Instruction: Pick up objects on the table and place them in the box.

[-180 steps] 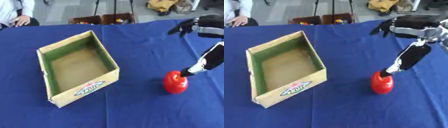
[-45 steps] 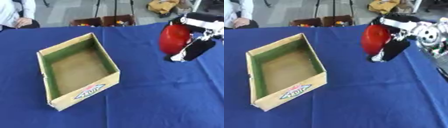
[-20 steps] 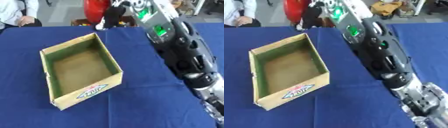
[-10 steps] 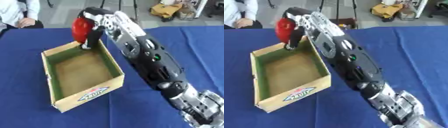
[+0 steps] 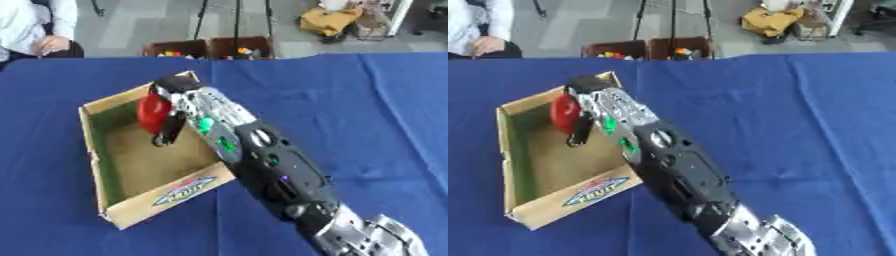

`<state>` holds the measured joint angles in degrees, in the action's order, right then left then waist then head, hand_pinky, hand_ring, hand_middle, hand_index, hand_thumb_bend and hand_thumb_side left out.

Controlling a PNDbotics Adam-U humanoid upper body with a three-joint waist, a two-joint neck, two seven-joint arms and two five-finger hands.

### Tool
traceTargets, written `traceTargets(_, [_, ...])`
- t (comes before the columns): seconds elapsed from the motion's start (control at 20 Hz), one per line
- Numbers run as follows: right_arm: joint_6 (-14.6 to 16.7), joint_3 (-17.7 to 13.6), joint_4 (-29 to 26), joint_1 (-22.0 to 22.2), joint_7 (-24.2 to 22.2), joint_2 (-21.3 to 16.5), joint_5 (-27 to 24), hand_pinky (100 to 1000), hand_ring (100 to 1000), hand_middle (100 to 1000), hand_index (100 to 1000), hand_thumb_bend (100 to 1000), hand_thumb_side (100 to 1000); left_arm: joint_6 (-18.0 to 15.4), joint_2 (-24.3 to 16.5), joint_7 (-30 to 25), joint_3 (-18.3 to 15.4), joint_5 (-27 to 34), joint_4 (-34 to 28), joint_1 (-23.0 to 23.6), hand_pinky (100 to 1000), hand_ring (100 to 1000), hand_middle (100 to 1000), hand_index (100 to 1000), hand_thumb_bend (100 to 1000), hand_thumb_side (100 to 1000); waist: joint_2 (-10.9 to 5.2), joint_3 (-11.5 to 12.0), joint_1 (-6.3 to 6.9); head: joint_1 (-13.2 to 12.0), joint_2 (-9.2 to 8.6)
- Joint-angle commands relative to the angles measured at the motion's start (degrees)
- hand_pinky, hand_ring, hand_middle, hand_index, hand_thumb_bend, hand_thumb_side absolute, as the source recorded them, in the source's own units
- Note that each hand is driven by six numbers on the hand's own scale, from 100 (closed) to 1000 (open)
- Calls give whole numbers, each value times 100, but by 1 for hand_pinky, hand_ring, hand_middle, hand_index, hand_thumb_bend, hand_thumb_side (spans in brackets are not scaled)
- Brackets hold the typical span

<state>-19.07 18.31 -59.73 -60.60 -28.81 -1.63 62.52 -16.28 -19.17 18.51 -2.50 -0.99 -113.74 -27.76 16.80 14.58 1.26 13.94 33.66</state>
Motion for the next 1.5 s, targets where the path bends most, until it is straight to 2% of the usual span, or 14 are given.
traceTargets(0.05, [57, -68, 237, -64, 133, 133, 271, 240, 449, 473, 575, 100, 100, -4, -75, -26, -8, 19, -85, -91, 627, 868, 815, 872, 100, 944, -5, 24, -40, 15, -64])
traceTargets(0.3, [170, -100, 461, 3, 202, 228, 327, 284, 500, 503, 605, 100, 100, -4, -70, -26, -8, 26, -85, -100, 628, 868, 815, 872, 100, 944, 12, 23, -47, 10, -64])
traceTargets(0.45, [241, -77, 463, 7, 164, 239, 337, 349, 567, 588, 654, 100, 100, -4, -70, -29, -6, 28, -85, -108, 628, 868, 815, 872, 100, 944, 17, 20, -47, 10, -69])
traceTargets(0.5, [276, -65, 441, 5, 137, 235, 356, 397, 608, 642, 692, 100, 100, -3, -69, -30, -6, 29, -85, -106, 628, 868, 814, 872, 100, 944, 17, 20, -47, 10, -69])
traceTargets(0.55, [313, -54, 413, 0, 103, 228, 389, 465, 666, 724, 759, 197, 100, -1, -66, -31, -5, 30, -85, -103, 628, 868, 814, 872, 100, 944, 18, 18, -48, 10, -68])
traceTargets(0.65, [402, -42, 325, -10, 24, 214, 474, 531, 721, 775, 822, 365, 100, 4, -59, -34, -2, 32, -85, -97, 628, 867, 814, 872, 100, 945, 18, 13, -46, 12, -70])
traceTargets(0.7, [445, -45, 273, -14, -17, 207, 509, 540, 728, 786, 835, 419, 100, 5, -57, -36, -2, 32, -85, -97, 628, 867, 814, 872, 100, 945, 18, 12, -45, 13, -71])
traceTargets(0.75, [488, -49, 214, -23, -53, 198, 537, 555, 740, 805, 852, 447, 100, 4, -57, -37, -2, 33, -85, -98, 628, 867, 814, 872, 100, 944, 17, 9, -45, 12, -72])
traceTargets(0.9, [605, -56, -4, -56, -98, 147, 640, 614, 783, 865, 899, 523, 244, 3, -57, -38, -3, 35, -85, -98, 629, 867, 814, 872, 100, 944, 10, 1, -44, -1, -70])
traceTargets(1.2, [756, -116, -674, -209, -234, -144, 630, 620, 782, 865, 904, 528, 300, 8, -81, -29, -17, 24, -85, -77, 629, 867, 814, 872, 100, 943, -14, -61, -45, -60, -37])
traceTargets(1.5, [688, -383, -1740, -320, -498, -656, 70, 603, 763, 851, 910, 510, 344, 4, -96, -1, -38, 4, -85, -67, 630, 866, 814, 872, 100, 943, -22, -139, -34, -170, -11])
